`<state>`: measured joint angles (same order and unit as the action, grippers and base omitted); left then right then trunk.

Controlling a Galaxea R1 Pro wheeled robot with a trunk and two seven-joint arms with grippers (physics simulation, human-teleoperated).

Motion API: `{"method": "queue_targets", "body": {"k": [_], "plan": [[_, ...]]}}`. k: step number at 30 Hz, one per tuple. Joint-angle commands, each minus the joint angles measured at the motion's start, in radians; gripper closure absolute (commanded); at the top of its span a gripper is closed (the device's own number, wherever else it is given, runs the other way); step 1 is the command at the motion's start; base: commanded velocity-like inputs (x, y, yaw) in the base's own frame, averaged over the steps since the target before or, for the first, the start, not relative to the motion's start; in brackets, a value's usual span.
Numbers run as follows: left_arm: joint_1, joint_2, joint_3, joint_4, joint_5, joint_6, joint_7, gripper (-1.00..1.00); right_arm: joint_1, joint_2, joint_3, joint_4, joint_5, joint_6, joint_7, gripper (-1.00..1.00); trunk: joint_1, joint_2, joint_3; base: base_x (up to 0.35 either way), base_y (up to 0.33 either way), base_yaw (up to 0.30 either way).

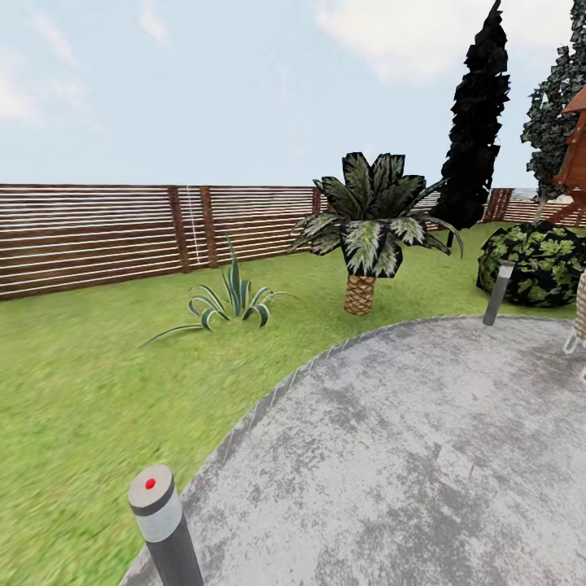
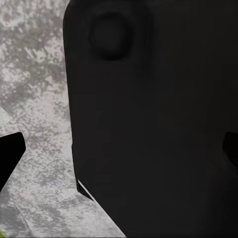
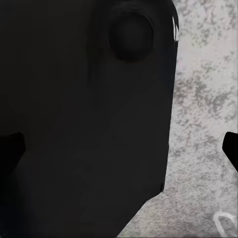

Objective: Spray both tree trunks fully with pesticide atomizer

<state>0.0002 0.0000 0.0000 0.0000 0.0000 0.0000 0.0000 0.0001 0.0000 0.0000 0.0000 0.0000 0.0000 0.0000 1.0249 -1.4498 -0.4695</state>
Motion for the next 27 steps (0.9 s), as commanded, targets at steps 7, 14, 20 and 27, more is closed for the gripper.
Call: {"method": "queue_targets", "body": {"k": [7, 14, 20, 27], "plan": [[0.0, -0.005, 0.003, -0.002, 0.002, -0.005, -0.01, -1.0, -0.007, 0.034, -0.001, -0.028, 0.002, -0.007, -0.001, -1.0, 0.0, 0.0, 0.0, 0.0, 0.0, 0.0], [0.0, -0.004, 0.002, -0.002, 0.002, -0.005, -0.011, -1.0, -0.008, 0.051, -0.003, -0.06, 0.003, -0.009, -0.001, -1.0, 0.0, 0.0, 0.0, -0.001, 0.0, 0.0], [0.0, -0.004, 0.002, -0.002, 0.003, -0.005, -0.011, -1.0, -0.008, 0.054, -0.003, -0.061, 0.002, -0.01, -0.002, -1.0, 0.0, 0.0, 0.0, -0.204, 0.0, 0.0], [0.0, -0.001, 0.002, -0.002, 0.003, -0.005, -0.011, -1.0, -0.008, 0.053, -0.003, -0.078, 0.003, -0.01, 0.0, -1.0, 0.0, 0.0, 0.0, -0.33, 0.0, 0.0]]}}
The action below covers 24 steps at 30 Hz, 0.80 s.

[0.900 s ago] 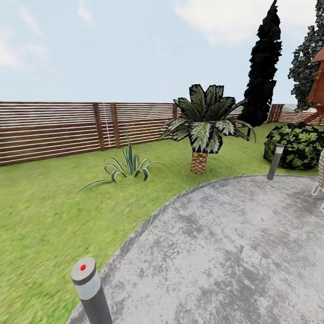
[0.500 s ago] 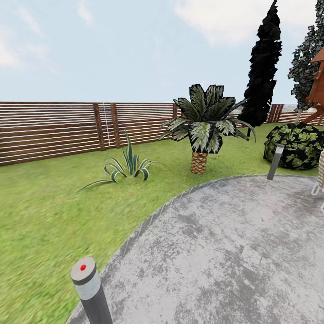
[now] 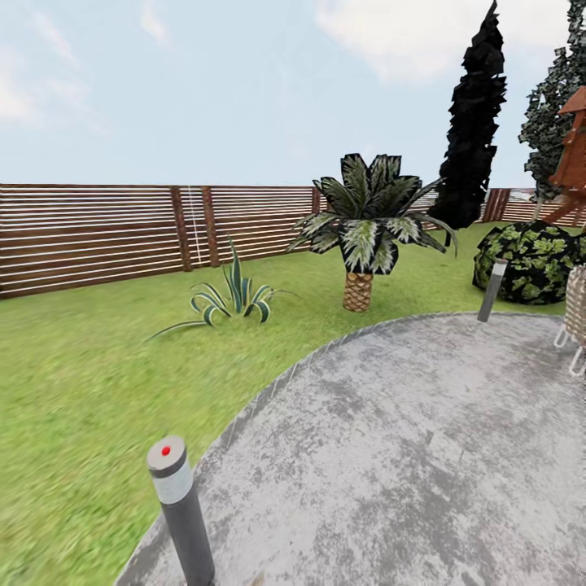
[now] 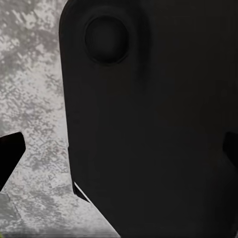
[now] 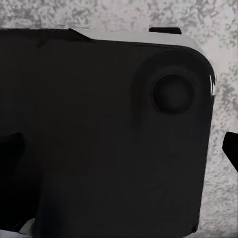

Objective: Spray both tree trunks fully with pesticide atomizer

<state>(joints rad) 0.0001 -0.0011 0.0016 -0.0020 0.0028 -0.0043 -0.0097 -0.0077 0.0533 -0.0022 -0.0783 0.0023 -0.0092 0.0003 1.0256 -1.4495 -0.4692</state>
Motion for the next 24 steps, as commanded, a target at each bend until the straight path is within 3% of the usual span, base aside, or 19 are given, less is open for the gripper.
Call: {"method": "queue_targets", "body": {"k": [1, 9, 18, 19, 22, 24], "plan": [[0.0, 0.001, 0.0, -0.001, 0.0, 0.0, -0.001, -1.0, 0.0, -0.002, 0.0, -0.006, 0.001, -0.001, 0.0, -1.0, -0.001, -0.001, -0.001, -0.336, 0.005, 0.0], [-0.002, 0.01, 0.0, -0.002, 0.0, 0.002, -0.001, -1.0, -0.001, -0.022, -0.002, -0.075, 0.002, 0.001, -0.003, -1.0, -0.001, -0.001, -0.001, -0.335, 0.059, 0.0], [-0.013, 0.022, -0.001, -0.068, -0.001, -0.001, -0.002, -1.0, -0.001, -0.036, -0.003, -0.129, 0.002, 0.0, -0.005, -1.0, -0.001, -0.001, -0.001, -0.062, 0.013, -0.203], [-0.014, 0.022, -0.001, -0.074, -0.001, -0.001, -0.002, -1.0, -0.001, -0.041, -0.003, -0.146, 0.002, 0.0, -0.004, -1.0, -0.001, -0.001, -0.001, -0.004, 0.001, -0.284], [-0.032, 0.022, 0.0, -0.135, -0.001, -0.007, 0.002, -1.0, -0.001, -0.088, -0.004, -0.268, 0.002, 0.0, -0.004, -1.0, -0.001, -0.001, -0.001, -0.001, 0.0, -0.289], [-0.035, 0.021, -0.001, -0.159, -0.001, -0.007, 0.005, -1.0, -0.001, -0.099, -0.004, -0.305, 0.001, 0.0, -0.004, -1.0, -0.001, -0.001, -0.001, 0.0, 0.0, -0.291]]}}
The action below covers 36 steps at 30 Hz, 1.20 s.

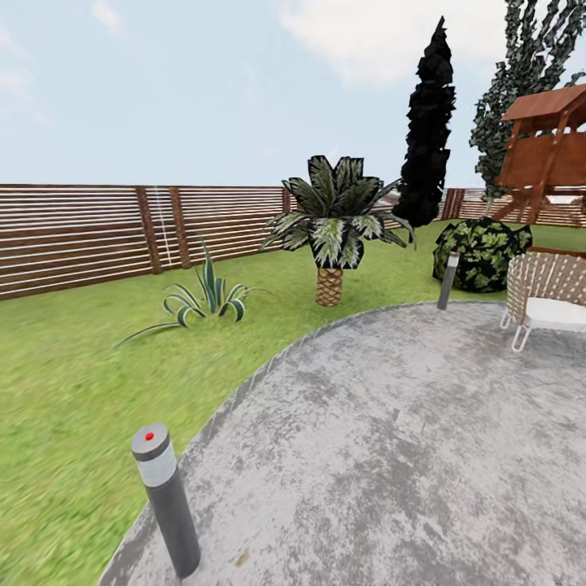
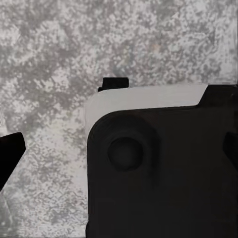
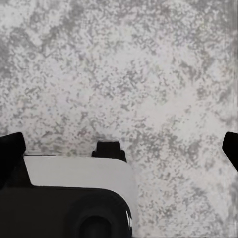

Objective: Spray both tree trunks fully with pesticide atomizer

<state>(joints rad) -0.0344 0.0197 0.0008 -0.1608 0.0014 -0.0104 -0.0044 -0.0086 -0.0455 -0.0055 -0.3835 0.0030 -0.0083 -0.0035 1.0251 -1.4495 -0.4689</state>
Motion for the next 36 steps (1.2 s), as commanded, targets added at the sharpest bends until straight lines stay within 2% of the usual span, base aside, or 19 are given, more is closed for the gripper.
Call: {"method": "queue_targets", "body": {"k": [1, 6, 14, 17, 23, 31, 34, 36], "plan": [[-0.001, -0.002, -0.001, -0.023, -0.001, -0.002, 0.003, -1.0, -0.001, -0.007, -0.001, -0.033, -0.001, -0.001, 0.0, -1.0, 0.0, -0.001, -0.001, 0.0, 0.0, -0.292], [-0.033, -0.004, -0.003, -0.103, -0.003, 0.004, -0.003, -1.0, -0.001, -0.012, -0.002, -0.121, -0.003, -0.001, 0.0, -1.0, 0.0, -0.001, -0.001, 0.0, 0.0, -0.292], [-0.181, -0.01, -0.004, -0.13, -0.007, 0.005, -0.008, -1.0, -0.001, -0.013, -0.004, -0.335, -0.004, 0.001, 0.0, -1.0, 0.0, -0.001, -0.001, 0.0, 0.0, -0.292], [-0.207, -0.001, 0.0, -0.129, 0.0, -0.01, -0.008, -1.0, -0.001, -0.006, -0.005, -0.354, -0.002, -0.001, -0.001, -1.0, 0.0, -0.001, -0.001, 0.0, 0.0, -0.292], [-0.205, 0.0, -0.002, -0.119, -0.004, -0.081, -0.008, -1.0, -0.001, -0.005, -0.004, -0.313, -0.003, -0.001, 0.002, -1.0, 0.0, -0.001, -0.001, 0.0, 0.0, -0.294], [-0.205, -0.001, -0.001, -0.117, 0.001, -0.091, -0.008, -1.0, -0.001, -0.005, -0.005, -0.299, -0.002, -0.001, -0.001, -1.0, 0.0, -0.001, -0.001, 0.0, 0.0, -0.297], [-0.205, 0.0, 0.0, -0.117, 0.0, -0.091, -0.008, -1.0, -0.001, -0.006, -0.017, -0.296, -0.003, -0.001, 0.001, -1.0, 0.0, -0.001, -0.001, 0.0, 0.0, -0.297], [-0.205, 0.0, -0.001, -0.117, 0.0, -0.091, -0.008, -1.0, -0.001, -0.006, -0.023, -0.296, -0.003, -0.001, 0.002, -1.0, 0.008, -0.015, -0.007, 0.0, 0.0, -0.297]]}}
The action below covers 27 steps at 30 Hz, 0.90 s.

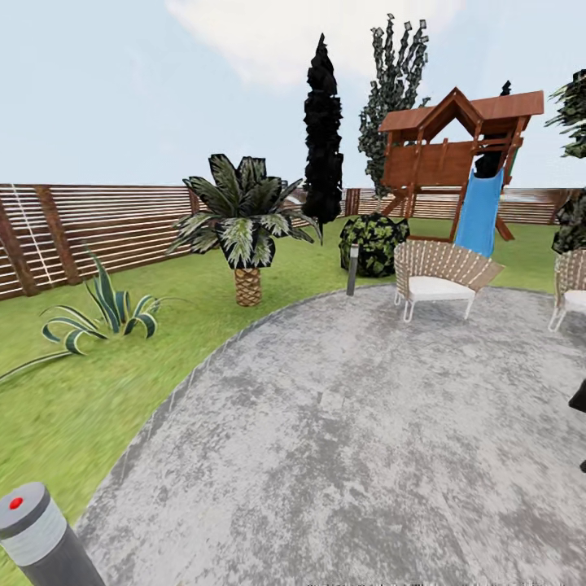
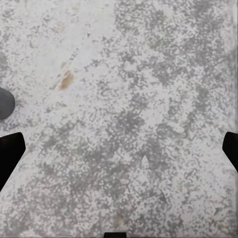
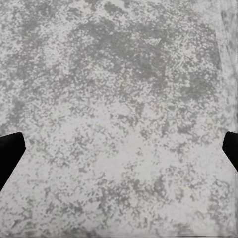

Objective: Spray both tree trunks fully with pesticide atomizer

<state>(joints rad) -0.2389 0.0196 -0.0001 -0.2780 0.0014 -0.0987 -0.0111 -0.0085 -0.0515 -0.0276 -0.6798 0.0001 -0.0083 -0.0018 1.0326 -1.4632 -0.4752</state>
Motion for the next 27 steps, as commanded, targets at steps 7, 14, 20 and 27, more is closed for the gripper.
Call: {"method": "queue_targets", "body": {"k": [7, 14, 20, 27], "plan": [[0.0, 0.0, -0.001, 0.0, -0.002, -0.004, -0.001, -1.0, -0.001, 0.0, -0.003, 0.001, -0.001, 0.0, 0.003, -1.0, 0.027, -0.05, -0.023, 0.0, 0.0, -0.297], [0.0, 0.001, 0.001, 0.0, -0.003, -0.004, -0.001, -1.0, -0.001, 0.001, -0.003, 0.002, -0.001, 0.001, 0.005, -1.0, 0.054, -0.099, -0.045, 0.0, 0.0, -0.297], [0.0, 0.002, 0.002, 0.0, -0.004, -0.01, 0.0, -1.0, -0.001, -0.001, -0.003, 0.001, -0.001, 0.001, 0.007, -1.0, 0.077, -0.141, -0.065, 0.0, 0.0, -0.297], [0.0, 0.005, 0.002, 0.0, -0.004, -0.029, 0.004, -1.0, -0.001, 0.0, -0.001, 0.002, -0.001, 0.001, 0.008, -1.0, 0.104, -0.19, -0.091, 0.0, 0.0, -0.289]]}}
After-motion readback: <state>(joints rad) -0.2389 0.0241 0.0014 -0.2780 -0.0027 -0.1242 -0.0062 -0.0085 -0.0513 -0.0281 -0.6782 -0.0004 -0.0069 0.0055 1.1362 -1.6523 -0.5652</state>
